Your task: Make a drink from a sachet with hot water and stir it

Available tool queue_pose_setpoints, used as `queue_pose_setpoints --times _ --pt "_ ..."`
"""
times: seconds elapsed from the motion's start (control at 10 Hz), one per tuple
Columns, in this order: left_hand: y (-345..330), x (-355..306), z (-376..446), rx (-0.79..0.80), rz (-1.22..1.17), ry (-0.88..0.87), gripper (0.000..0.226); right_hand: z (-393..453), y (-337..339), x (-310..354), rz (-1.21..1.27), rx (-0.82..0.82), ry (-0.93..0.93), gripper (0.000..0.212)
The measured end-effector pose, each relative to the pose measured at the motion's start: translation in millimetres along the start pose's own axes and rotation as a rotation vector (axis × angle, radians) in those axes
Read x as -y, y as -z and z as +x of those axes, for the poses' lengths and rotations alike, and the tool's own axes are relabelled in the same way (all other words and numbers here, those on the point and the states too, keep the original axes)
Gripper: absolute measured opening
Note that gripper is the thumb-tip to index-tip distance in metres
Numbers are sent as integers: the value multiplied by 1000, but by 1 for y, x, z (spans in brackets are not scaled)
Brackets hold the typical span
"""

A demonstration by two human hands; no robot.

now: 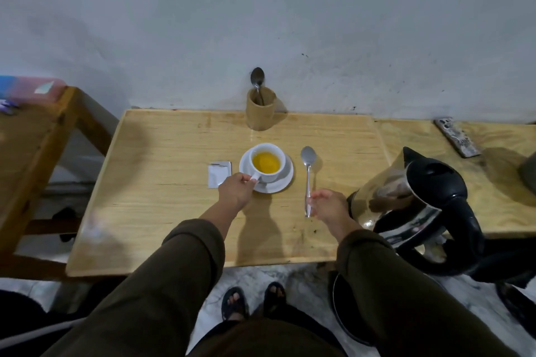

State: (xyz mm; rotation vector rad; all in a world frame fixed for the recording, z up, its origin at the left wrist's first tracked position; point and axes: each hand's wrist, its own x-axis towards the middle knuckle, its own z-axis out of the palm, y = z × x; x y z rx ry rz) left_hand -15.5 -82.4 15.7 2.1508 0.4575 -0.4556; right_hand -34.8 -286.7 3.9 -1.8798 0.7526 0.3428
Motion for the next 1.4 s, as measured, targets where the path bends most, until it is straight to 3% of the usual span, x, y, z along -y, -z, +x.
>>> queue_pose_setpoints --times 0.1,0.3,0.4,0.5,0.6,0.9,1.1,1.4 --pt "-2 0 -1 -17 -48 34 39 15 2 0 -51 -32 -81 27" --pt "-7 2 -4 -61 -123 77 38 40 -2 -9 -209 93 -50 9" --pt "-9 1 -4 -73 -114 83 38 48 -7 -5 -322 93 -37 12" --pt "-10 2 -4 -91 -106 83 39 45 -9 5 -711 76 -3 23" --pt "-12 1 -5 -100 -124 105 37 51 -11 8 -872 105 47 27" --pt "-11 2 -5 -103 -163 107 34 59 -15 3 -832 28 78 22" --pt "1 3 -1 0 -119 76 39 47 -19 20 -718 -61 120 10" --pt "18 29 -21 85 -72 0 25 -9 -35 15 -162 0 293 18"
